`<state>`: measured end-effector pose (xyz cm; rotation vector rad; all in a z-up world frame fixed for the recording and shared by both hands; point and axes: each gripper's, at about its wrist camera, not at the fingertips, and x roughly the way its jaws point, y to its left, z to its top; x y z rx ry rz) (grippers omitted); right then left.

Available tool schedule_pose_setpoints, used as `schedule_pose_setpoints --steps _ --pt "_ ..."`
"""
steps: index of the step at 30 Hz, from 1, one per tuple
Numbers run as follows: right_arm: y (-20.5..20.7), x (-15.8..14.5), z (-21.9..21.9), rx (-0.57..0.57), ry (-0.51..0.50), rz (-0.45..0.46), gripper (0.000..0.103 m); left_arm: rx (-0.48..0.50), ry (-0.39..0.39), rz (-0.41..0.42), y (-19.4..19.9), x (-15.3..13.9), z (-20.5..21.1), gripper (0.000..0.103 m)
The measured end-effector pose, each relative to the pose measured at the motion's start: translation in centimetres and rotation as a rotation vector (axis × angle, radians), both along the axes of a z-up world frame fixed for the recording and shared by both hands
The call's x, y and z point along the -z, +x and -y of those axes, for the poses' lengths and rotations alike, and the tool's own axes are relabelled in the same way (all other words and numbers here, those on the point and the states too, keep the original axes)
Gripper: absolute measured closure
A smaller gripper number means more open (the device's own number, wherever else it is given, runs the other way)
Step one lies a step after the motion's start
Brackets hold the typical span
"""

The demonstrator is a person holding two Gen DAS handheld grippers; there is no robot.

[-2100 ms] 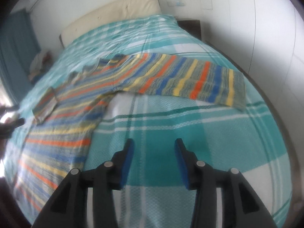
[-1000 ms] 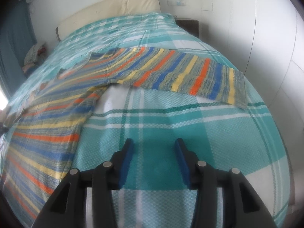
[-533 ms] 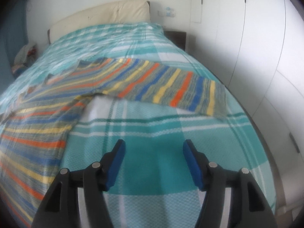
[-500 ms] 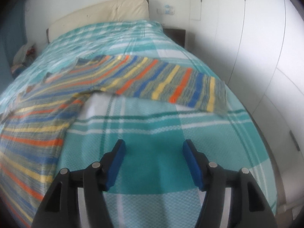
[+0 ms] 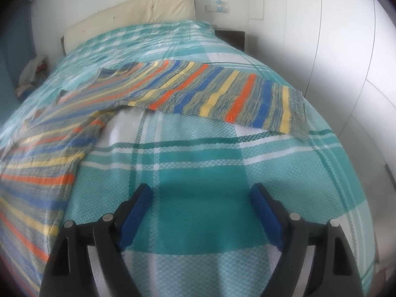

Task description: Fold small clothes

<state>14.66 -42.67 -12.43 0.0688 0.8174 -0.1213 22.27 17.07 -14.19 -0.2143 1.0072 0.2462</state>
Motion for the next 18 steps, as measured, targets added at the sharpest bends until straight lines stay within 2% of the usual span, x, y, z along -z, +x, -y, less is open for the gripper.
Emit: schedule_pose_setpoints --steps 4,10,18 --pt "0.08 0.06 -0.12 -0.004 -0.002 -0.001 0.019 0.011 -0.005 0.003 -0.1 0.23 -0.04 0.0" --pt "0.11 0.09 -0.21 -0.004 -0.007 -0.002 0.017 0.027 0.045 -0.017 -0.02 0.35 0.61 0.0" --pt "0.16 0.18 -0.24 -0.007 -0.008 -0.003 0.016 0.035 0.045 -0.016 -0.11 0.33 0.61 0.0"
